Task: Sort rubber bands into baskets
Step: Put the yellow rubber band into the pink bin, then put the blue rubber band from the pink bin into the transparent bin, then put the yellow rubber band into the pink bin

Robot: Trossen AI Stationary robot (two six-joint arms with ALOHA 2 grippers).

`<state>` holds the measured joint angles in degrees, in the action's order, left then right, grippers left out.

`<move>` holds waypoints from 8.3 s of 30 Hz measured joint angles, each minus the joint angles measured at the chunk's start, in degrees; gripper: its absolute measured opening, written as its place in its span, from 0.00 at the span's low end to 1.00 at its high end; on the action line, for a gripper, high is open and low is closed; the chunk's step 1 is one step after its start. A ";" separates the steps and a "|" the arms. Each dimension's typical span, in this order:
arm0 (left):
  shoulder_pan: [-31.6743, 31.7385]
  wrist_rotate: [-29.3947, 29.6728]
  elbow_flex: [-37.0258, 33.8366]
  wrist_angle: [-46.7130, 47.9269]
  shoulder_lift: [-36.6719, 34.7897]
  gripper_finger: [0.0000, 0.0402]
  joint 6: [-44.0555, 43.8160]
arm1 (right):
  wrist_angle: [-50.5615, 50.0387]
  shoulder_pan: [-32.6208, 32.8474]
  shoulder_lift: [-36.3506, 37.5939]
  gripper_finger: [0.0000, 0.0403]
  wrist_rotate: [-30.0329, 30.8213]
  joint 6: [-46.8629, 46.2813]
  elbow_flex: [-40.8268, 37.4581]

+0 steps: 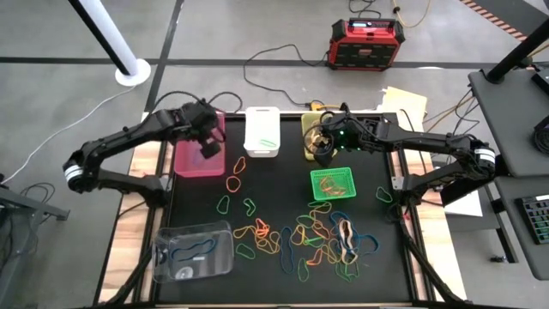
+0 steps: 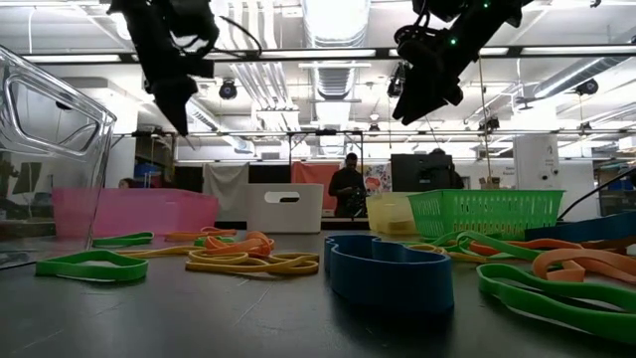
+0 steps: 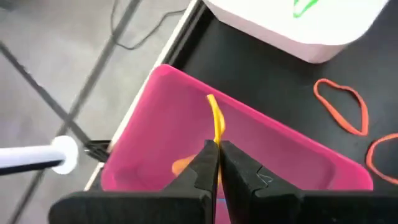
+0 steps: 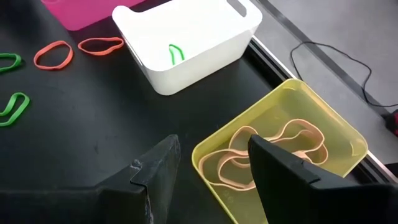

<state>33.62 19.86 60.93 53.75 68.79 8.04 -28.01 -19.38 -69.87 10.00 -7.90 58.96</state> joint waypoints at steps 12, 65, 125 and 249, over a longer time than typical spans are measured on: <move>13.85 -7.04 -0.09 -5.85 9.57 0.00 1.17 | 0.04 0.00 0.00 0.46 0.04 0.37 -0.04; 16.09 -14.85 -16.95 -8.97 14.48 0.35 -21.45 | 1.09 -0.02 0.02 0.46 0.15 3.06 -1.75; -58.70 -32.33 0.04 15.01 -6.47 0.00 -58.77 | 2.14 -0.02 0.02 0.46 0.07 6.28 -1.75; -37.30 -11.81 -8.23 -21.40 -17.69 0.20 -1.69 | 35.79 24.36 -32.93 0.02 -3.31 23.33 14.55</move>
<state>-3.68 8.06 52.69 32.35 51.10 6.35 7.78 4.98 -102.79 6.69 15.42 73.51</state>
